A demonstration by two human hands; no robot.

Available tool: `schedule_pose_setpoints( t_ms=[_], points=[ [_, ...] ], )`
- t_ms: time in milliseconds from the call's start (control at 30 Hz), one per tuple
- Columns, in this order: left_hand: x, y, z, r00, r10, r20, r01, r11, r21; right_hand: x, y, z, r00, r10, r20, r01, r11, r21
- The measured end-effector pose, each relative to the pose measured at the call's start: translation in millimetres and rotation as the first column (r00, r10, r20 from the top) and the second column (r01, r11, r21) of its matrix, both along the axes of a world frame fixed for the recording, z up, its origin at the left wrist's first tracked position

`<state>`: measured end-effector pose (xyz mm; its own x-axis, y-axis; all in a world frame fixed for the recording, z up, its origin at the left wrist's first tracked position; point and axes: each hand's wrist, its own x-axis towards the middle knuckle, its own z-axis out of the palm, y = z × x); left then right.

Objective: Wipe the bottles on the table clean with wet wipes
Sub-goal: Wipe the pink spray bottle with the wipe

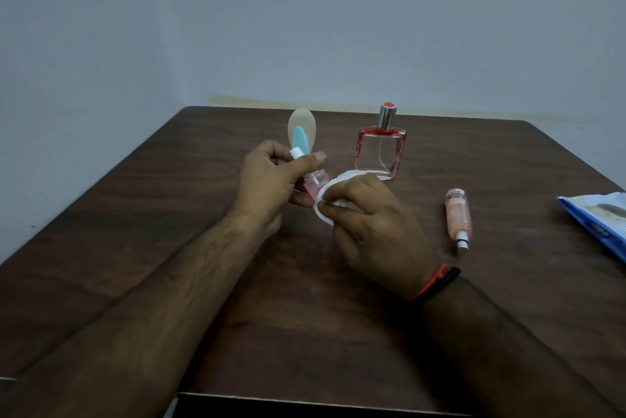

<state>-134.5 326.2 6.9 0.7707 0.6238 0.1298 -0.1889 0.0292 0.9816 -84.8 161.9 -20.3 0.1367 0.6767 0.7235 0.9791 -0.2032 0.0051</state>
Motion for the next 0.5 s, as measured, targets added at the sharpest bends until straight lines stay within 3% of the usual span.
schedule_pose_setpoints(
  t_ms=[167, 367, 500],
  points=[
    [-4, 13, 4, 0.999, 0.032, 0.001, -0.032, 0.998, -0.045, 2, -3, -2, 0.997, -0.021, -0.075, 0.023, 0.999, 0.034],
    [-7, 6, 4, 0.973, -0.229, 0.012, 0.229, 0.973, -0.029, -2, -4, 2, 0.946, 0.022, -0.324, 0.055, 0.972, 0.229],
    [-4, 2, 0, 0.950, -0.310, 0.042, 0.311, 0.950, -0.017, -1, -4, 6, 0.872, 0.076, -0.484, 0.075, 0.955, 0.286]
  ],
)
